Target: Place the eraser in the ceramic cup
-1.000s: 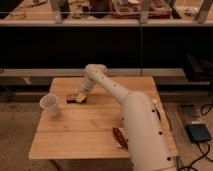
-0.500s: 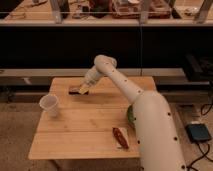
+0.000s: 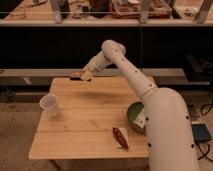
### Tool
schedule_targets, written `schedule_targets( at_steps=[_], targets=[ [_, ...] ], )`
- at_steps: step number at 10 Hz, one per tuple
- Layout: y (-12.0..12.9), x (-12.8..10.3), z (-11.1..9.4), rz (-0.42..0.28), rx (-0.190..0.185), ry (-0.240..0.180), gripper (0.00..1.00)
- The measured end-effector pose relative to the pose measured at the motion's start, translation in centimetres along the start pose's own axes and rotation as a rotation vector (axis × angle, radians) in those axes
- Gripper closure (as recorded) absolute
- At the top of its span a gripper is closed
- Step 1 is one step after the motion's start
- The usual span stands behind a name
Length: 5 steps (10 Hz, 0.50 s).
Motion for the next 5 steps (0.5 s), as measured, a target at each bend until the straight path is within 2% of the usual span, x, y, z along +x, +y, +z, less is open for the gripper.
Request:
schedule_targets(
  at_steps=[3,5],
  targets=[
    [-1.6,7.1,-2.0,-0.111,0.03,0.058,1.0],
    [-3.5,11.1,-1.9,-0.158,0.07,0.105,1.0]
  ],
)
